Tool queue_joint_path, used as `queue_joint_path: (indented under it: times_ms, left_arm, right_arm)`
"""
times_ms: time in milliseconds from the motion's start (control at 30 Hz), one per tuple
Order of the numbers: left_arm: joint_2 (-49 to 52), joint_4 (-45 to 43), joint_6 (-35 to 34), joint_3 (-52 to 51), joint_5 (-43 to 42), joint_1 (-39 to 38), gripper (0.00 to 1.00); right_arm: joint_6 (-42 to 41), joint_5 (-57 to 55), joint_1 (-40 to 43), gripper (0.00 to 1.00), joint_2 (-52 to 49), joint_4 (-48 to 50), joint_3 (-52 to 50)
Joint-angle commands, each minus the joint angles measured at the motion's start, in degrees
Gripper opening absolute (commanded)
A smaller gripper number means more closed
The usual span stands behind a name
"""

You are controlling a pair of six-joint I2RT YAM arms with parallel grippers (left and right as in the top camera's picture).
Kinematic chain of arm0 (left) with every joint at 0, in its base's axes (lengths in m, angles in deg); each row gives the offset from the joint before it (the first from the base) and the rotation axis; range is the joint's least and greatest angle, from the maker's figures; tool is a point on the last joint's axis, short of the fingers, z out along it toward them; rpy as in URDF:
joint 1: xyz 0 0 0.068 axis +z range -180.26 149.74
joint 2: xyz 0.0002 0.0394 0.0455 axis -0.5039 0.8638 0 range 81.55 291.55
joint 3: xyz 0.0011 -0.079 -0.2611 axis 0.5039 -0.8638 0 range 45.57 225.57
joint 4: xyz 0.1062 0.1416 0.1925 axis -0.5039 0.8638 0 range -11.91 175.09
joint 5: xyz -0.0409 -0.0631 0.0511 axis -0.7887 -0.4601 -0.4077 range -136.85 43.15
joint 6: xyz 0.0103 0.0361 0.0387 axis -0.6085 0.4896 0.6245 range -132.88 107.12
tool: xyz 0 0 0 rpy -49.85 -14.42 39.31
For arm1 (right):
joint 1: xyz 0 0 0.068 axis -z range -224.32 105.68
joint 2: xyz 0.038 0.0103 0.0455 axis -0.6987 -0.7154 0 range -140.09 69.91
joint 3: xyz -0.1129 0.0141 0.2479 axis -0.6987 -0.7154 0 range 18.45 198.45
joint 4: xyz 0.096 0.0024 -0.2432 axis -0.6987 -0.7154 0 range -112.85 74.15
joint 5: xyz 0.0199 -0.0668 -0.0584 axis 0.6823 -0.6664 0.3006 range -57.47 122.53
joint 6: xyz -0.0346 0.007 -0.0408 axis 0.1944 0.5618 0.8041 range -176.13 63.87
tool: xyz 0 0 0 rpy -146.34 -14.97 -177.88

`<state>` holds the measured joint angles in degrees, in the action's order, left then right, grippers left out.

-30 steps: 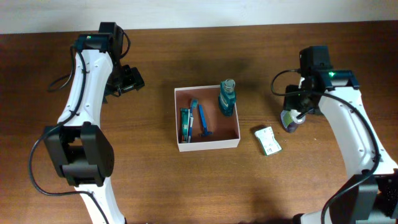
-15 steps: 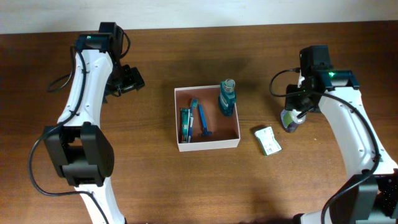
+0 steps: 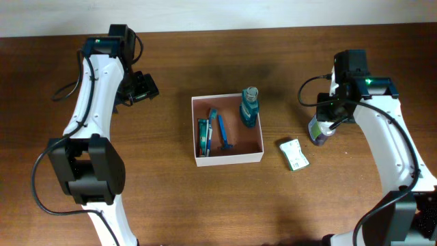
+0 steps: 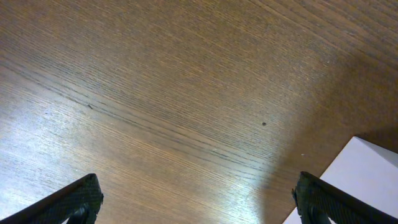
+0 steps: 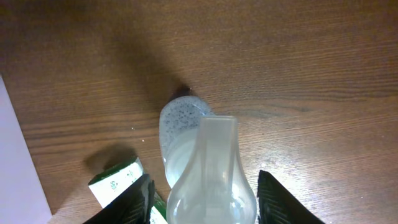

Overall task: Pack container
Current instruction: 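Close the right gripper on the soap bottle pump and lift it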

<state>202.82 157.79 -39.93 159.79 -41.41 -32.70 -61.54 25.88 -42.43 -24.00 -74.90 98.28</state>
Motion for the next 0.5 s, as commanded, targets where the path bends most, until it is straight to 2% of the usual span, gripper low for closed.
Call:
queue_joint_path:
  times_ms: [0,267,400,467]
  left_arm:
    - [-1.6,0.0,0.1,0.7,0.6,0.0,0.99]
    - [-1.6,0.0,0.1,0.7,0.6,0.0,0.99]
    - [-1.6,0.0,0.1,0.7,0.6,0.0,1.00]
    - [-1.6,0.0,0.1,0.7,0.6,0.0,0.99]
  right_arm:
    - [0.8,0.7,0.5,0.46,0.5,0.4,-0.5]
    - [0.7,0.7,1.2,0.46,0.5,1.9,-1.9]
    - [0.7,0.8,2.8,0.34,0.5,1.9,-1.9]
    - [0.7,1.6,3.1,0.33,0.5,2.0,-1.9]
